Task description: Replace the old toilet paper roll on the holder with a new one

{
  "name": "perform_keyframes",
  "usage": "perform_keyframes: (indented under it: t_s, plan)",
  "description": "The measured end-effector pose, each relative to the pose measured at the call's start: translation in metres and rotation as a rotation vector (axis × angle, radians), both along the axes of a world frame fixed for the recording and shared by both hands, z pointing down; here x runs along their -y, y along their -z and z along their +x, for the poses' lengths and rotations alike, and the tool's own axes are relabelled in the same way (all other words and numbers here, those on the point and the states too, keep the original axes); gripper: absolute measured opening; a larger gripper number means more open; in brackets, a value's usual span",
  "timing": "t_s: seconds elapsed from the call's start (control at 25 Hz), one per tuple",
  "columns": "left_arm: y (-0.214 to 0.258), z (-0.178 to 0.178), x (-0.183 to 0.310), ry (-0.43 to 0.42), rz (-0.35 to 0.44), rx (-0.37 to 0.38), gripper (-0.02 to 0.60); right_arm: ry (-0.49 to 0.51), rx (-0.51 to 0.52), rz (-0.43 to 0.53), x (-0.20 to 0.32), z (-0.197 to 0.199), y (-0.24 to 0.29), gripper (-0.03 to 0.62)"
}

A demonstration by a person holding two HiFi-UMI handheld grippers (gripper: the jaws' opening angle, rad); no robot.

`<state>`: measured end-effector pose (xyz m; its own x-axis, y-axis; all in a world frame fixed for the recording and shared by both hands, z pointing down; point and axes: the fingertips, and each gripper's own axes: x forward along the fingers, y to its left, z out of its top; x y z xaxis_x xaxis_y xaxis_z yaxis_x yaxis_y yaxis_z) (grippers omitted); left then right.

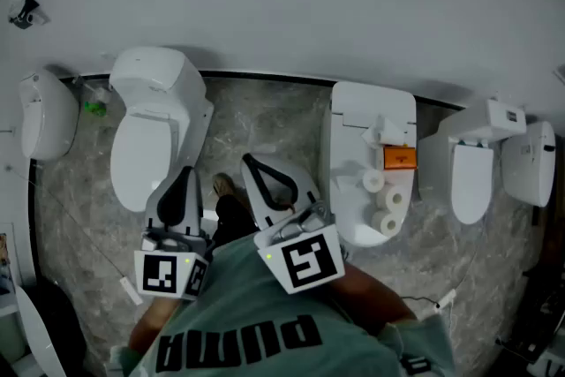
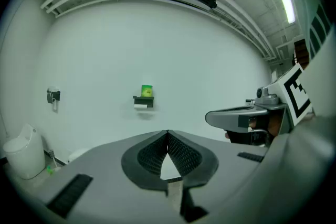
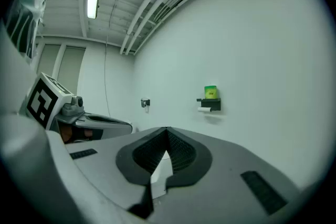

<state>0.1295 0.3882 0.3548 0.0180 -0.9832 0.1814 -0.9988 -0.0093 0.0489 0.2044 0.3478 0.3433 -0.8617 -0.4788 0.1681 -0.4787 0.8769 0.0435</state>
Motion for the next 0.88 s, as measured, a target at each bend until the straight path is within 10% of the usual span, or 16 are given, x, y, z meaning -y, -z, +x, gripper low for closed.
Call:
perform_keyframes:
  t_s: [0.88]
  plan:
    - [-0.0065,-0.0003,0.0046,0.007,-0.013,0.003,0.005,0.044,0.028,-0.027,0.0035,-0.0079,-0.0044,0.003]
